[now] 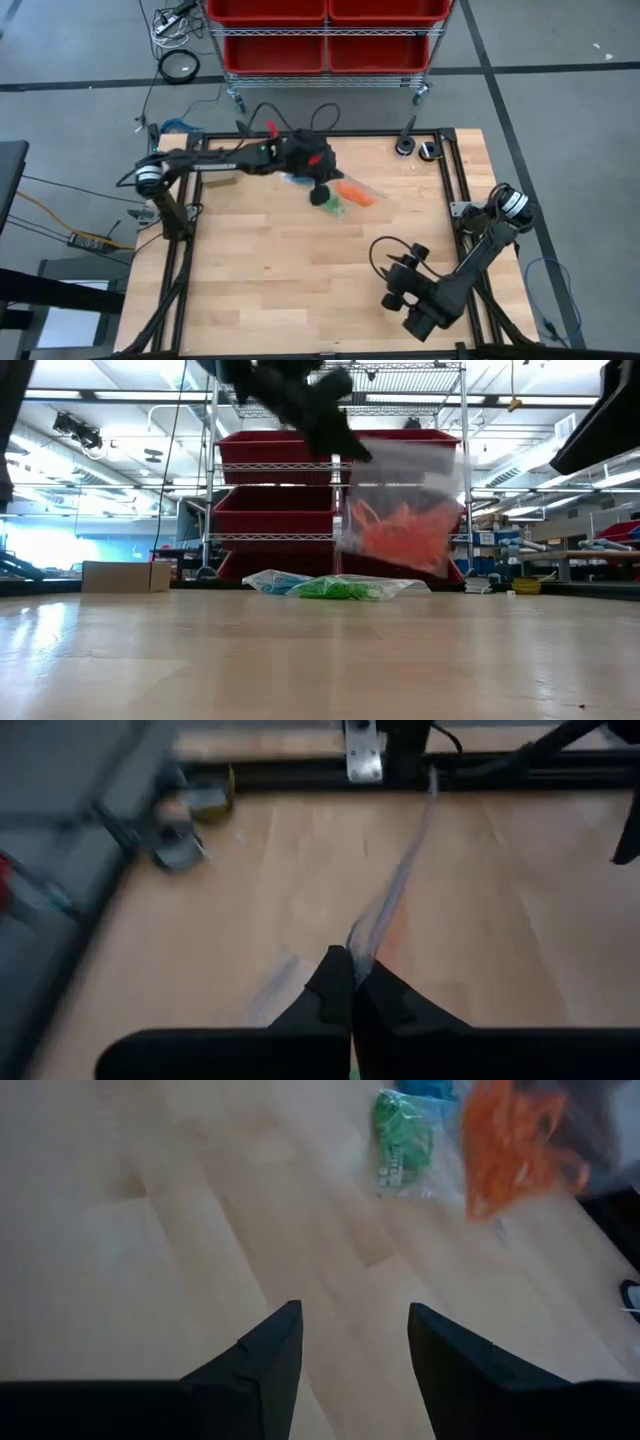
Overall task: Sort rubber bands
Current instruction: Close the transparent zip bag, then return to Home Position
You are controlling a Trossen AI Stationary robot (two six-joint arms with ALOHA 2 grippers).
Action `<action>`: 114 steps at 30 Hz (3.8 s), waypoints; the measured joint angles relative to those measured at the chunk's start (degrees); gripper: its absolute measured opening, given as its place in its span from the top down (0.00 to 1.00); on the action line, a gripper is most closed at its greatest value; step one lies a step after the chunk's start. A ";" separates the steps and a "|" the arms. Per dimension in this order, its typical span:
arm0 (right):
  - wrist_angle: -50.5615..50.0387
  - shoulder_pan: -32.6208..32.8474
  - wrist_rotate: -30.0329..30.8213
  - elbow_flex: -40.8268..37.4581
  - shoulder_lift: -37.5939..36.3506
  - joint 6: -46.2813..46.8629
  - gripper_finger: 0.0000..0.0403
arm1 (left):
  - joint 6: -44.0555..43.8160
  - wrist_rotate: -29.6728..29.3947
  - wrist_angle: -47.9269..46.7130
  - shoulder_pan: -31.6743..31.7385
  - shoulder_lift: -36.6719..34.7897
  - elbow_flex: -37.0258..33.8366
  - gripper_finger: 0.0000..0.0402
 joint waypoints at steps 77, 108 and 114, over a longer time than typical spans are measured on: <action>48.07 -5.61 10.97 -30.96 -85.02 -75.58 0.65 | -0.71 -11.35 21.00 -13.75 -68.05 -52.12 0.44; 81.83 -13.16 -2.99 -59.09 -102.64 -102.56 0.71 | -7.25 -24.58 19.86 -13.51 -98.62 -73.53 0.50; 82.12 -15.28 -3.57 -61.69 -102.66 -98.81 0.72 | -7.29 -24.37 23.12 -13.52 -97.95 -77.28 0.50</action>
